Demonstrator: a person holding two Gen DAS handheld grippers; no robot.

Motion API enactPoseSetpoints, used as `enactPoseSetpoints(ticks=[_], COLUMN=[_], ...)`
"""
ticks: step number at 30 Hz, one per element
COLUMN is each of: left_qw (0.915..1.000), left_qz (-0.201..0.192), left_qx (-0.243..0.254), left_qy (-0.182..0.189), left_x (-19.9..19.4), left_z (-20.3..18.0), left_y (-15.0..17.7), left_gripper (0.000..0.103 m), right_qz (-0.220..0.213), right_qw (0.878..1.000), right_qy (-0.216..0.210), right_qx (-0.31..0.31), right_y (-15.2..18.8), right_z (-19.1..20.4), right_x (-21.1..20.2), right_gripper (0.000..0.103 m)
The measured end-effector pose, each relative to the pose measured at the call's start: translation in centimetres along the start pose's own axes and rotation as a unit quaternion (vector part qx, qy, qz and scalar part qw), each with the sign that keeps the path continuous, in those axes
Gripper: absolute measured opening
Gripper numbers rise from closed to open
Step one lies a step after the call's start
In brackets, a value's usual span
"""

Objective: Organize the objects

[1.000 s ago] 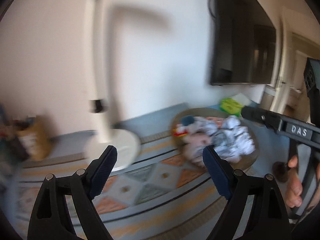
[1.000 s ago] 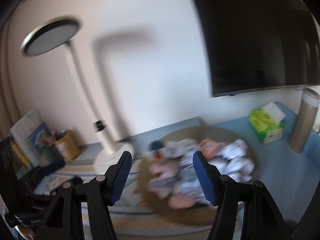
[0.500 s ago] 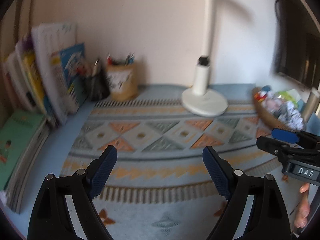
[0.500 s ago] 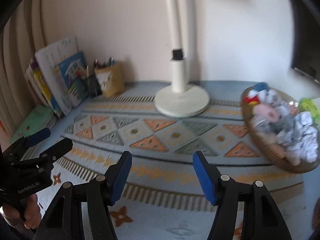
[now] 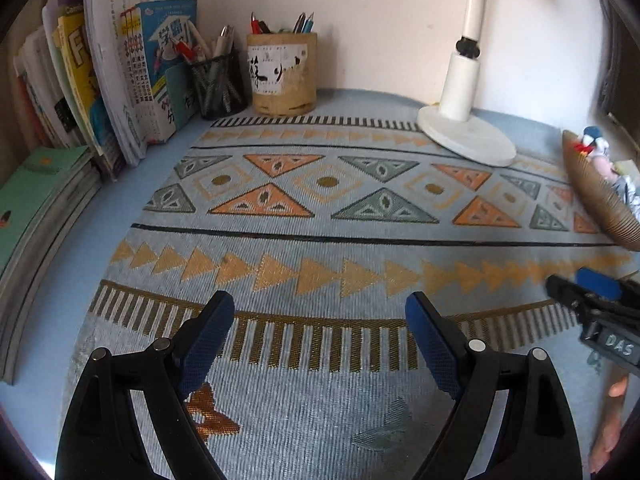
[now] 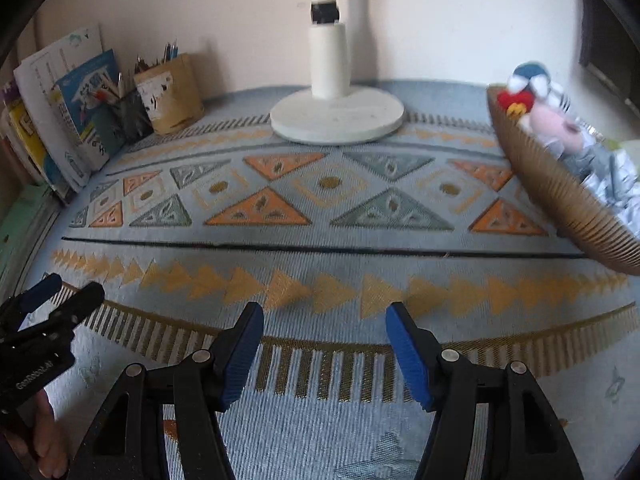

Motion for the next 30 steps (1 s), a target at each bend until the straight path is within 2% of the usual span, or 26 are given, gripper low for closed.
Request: enactPoseSetpoints(ticks=[3,6,9,12,18,30], left_qw=[0.9993,0.9992,0.9984,0.9983,0.9983,0.9983], left_qz=[0.036,0.038,0.048,0.048,0.048,0.048], left_qx=[-0.006,-0.012,-0.024,-0.025,-0.025,-0.025], left_qy=[-0.009,-0.009,-0.018,-0.019,-0.019,-0.019], left_x=[1.2,1.1,1.4,1.5,1.5,1.6], left_z=[0.1,0.3,0.7,0.7,0.6,0.6], left_y=[0.2,0.2,0.2,0.2,0.2,0.1], left_gripper=[0.088,0.092,0.103,0.103,0.103,0.103], right_qz=[0.015,0.018,0.023,0.027,0.043,0.041], right_qw=[1.000,1.000,1.000,1.000,0.999,0.999], right_qy=[0.007,0.005,0.005,0.013,0.020,0.026], right_qx=[0.000,0.002,-0.003,-0.011,0.000,0.001], right_y=[0.0,-0.1,0.0,0.1,0.2,0.3], right_z=[0.0,-0.1,0.1,0.5,0.1,0.1], right_x=[0.5,0.8,1.0,1.1,1.5,1.7], right_gripper=[0.068,0.072,0.080,0.083,0.103,0.103])
Point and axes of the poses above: each gripper's, at about its wrist camera, not at the fingertips, and x roughly the way its jaws point, z to its left, y to its underside, the point moved 1 cm from there along x, roughly the way its jaws point, and after that the axes turned 3 degrees about z, right-handed, at the moved point
